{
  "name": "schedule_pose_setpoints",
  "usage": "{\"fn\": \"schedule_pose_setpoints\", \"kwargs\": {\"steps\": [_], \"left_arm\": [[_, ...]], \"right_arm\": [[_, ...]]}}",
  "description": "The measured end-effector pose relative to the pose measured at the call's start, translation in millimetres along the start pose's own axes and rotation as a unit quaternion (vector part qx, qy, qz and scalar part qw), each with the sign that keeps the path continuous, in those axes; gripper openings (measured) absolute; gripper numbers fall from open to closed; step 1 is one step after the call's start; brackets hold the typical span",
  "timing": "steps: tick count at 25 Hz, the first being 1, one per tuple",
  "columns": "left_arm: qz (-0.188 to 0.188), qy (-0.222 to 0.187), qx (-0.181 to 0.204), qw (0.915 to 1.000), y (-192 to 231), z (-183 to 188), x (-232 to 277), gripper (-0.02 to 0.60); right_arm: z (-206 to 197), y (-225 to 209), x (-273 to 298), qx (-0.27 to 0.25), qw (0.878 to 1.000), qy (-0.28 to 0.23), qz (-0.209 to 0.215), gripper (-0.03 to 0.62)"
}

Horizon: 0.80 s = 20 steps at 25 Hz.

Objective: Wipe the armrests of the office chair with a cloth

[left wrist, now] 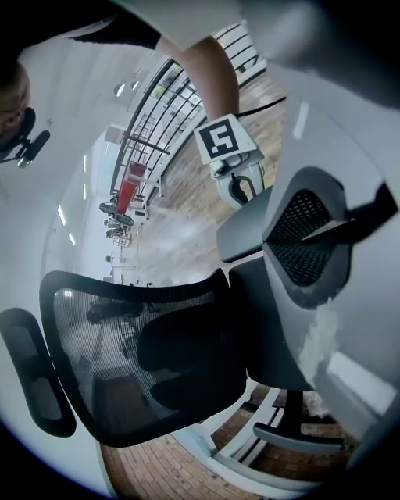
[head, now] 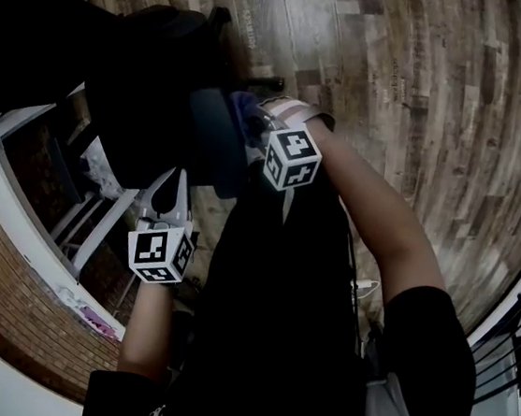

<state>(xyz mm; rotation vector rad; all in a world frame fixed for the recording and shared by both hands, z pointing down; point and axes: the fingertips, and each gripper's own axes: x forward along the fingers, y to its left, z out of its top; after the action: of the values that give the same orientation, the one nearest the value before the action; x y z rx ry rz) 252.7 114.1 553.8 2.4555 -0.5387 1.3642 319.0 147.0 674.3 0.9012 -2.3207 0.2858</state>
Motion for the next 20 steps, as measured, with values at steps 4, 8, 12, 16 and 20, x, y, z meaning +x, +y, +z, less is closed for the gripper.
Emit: {"fn": "schedule_pose_setpoints", "kwargs": {"steps": [4, 8, 12, 16, 20], "left_arm": [[0.005, 0.0, -0.018, 0.9998, 4.7, -3.1, 1.6, 0.006], [0.011, 0.0, -0.035, 0.9993, 13.9, -5.4, 3.4, 0.006], [0.015, 0.007, -0.043, 0.9989, 20.5, -10.4, 11.1, 0.006], [0.022, 0.012, -0.045, 0.9987, 29.1, -13.6, 23.3, 0.006], [0.025, 0.015, -0.045, 0.9986, 31.5, -11.8, 32.1, 0.006]], "right_arm": [[-8.2, -12.2, 6.2, 0.01, 1.0, 0.009, 0.006, 0.043], [-26.1, -25.7, 23.6, 0.039, 0.999, 0.03, 0.011, 0.043], [-45.9, -35.4, 40.3, 0.063, 0.997, 0.041, 0.02, 0.043], [-50.9, -43.8, 48.6, 0.11, 0.992, 0.013, 0.052, 0.043], [-54.6, -46.5, 48.9, 0.17, 0.982, -0.016, 0.079, 0.043]]}}
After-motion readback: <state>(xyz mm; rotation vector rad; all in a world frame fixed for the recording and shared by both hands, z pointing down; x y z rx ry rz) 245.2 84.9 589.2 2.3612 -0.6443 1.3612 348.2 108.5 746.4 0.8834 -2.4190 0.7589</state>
